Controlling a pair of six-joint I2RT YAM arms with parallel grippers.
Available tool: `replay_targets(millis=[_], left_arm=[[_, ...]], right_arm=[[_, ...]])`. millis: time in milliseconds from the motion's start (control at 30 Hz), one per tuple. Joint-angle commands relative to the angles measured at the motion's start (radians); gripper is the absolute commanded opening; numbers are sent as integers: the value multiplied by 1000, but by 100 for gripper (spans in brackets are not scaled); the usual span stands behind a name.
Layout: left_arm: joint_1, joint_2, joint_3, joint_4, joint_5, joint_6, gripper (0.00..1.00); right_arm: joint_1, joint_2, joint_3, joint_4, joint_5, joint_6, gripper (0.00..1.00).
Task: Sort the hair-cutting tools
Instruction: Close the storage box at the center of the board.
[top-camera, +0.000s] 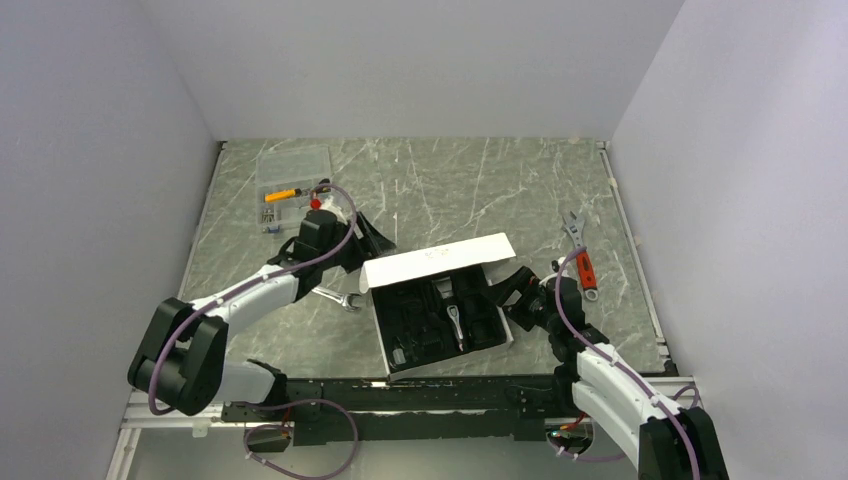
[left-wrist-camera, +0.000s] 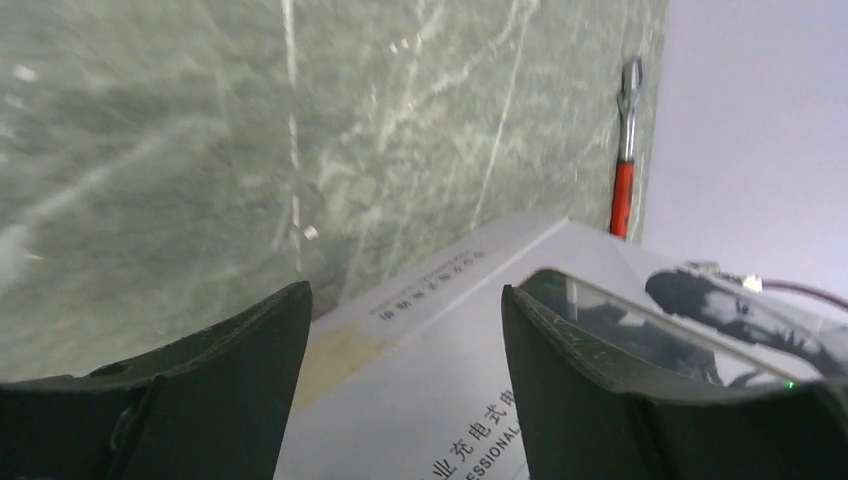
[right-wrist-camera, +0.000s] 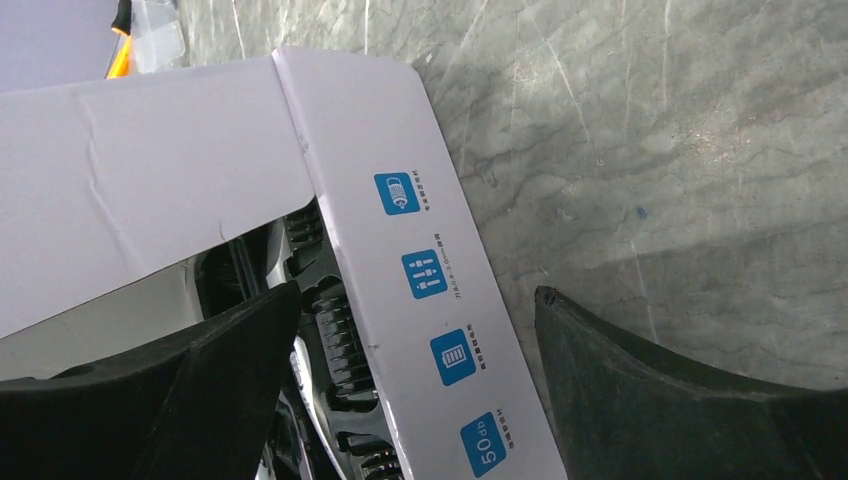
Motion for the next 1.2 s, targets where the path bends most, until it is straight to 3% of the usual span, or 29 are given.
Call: replay_targets(millis=[0,167,267,367,600,800,1033,1167], left_arm=[[91,-77,27,-56,-91,17,77],[163,-291,-62,-195,-230,13,86],[164,-413,-114,-253,-292,19,88],[165,-478,-175,-261,-268,-1,87],[165,-497,-280,-180,-134,-46,82],[165,-529,-307,-176,-136,-37,81],[164,-527,-305,-165,-124,-27,81],[164,-504,-304,-139,-110,-31,80]], right_arm=[[5,-26,30,-59,63,-9,91],[5,-78,49,-130,69,-83,89],[5,-96,50,-157,66,-112,82],[6,-97,39,-142,48,-110,74],[7,-78,20,-85,27,-100,56],[6,-108,-19,-36,27,-67,24],[8,-124,-60,21,28,-35,3],[14,-124,-79,67,38,-7,0]])
